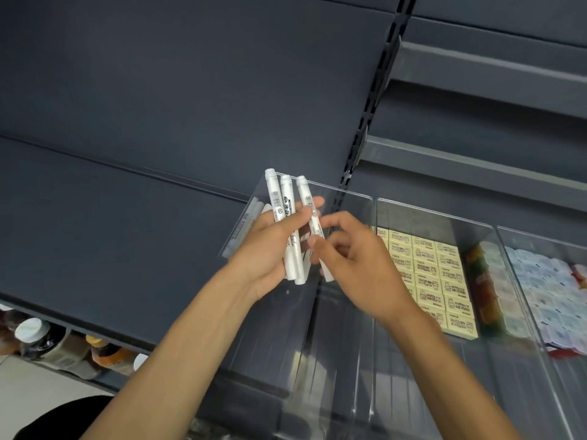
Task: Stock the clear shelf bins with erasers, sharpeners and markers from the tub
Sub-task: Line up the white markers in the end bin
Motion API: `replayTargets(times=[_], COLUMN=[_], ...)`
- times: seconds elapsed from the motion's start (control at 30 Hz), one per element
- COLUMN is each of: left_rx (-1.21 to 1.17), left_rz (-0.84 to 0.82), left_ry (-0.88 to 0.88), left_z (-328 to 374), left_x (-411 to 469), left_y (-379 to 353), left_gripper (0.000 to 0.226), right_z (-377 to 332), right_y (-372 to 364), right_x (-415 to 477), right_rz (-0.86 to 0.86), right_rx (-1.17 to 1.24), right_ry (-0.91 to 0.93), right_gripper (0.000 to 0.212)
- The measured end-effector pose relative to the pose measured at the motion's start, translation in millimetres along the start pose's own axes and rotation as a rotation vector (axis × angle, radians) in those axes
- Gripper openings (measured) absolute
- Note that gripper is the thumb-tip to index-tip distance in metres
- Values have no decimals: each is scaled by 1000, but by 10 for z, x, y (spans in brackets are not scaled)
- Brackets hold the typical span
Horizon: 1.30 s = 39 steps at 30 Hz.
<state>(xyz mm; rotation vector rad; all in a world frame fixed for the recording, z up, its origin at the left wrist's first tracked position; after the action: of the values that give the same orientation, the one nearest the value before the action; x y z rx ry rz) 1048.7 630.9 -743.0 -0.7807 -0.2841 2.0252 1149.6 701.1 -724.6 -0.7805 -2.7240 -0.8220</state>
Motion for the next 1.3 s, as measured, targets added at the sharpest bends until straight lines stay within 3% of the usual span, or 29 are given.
replayTargets(times=[0.3, 0.4, 0.63, 0.73, 0.83, 0.93, 1.0, 1.1, 1.17, 1.23, 1.3], left_rx=[175, 92, -64, -100, -42, 91, 215, 311, 337, 355, 238], left_rz=[7, 41, 104, 175, 242, 281, 264, 188, 250, 378, 408], left_ry=[-83, -95, -24, -28, -36, -21, 0, 51, 19, -39, -28], left_z=[19, 30, 35, 38, 66, 38, 7, -50, -51, -3, 24], left_x=[1, 19, 84, 96, 82, 61, 40, 6, 1, 0, 10], left_y=[4, 42, 125, 181, 248, 252, 221, 163, 191, 277, 336], left_gripper=[24, 20, 6, 6, 6, 7, 12, 14, 13, 15, 14], right_z=[11, -17, 8, -1, 13, 71, 90, 103, 73, 27, 28], right_y=[2, 18, 286, 415, 435, 421, 365, 255, 249, 286, 313], right_x=[-12, -49, -68, -50, -37, 5, 74, 180, 233, 285, 320], right_rz=[-33, -18, 300, 380, 428, 561, 551, 460, 450, 393, 229], right_rx=[0, 1, 290, 295, 295, 449, 483, 347, 234, 42, -241], right_ry=[27, 51, -70, -45, -45, -118, -158, -198, -199, -188, -210], right_gripper=[6, 12, 7, 8, 10, 8, 6, 9, 15, 32, 56])
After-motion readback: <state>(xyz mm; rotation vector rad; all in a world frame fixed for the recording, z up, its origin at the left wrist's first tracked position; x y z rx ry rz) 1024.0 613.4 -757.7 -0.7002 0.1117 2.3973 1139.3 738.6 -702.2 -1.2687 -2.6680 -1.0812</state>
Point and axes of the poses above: each hand's wrist, its own x-axis towards the middle knuckle, its own y-axis out of the back of the hand, z = x × y, the point moved 5 cm from there along x, towards the middle knuckle, and after that the axes turned 14 degrees about y, right-handed, at the moved point
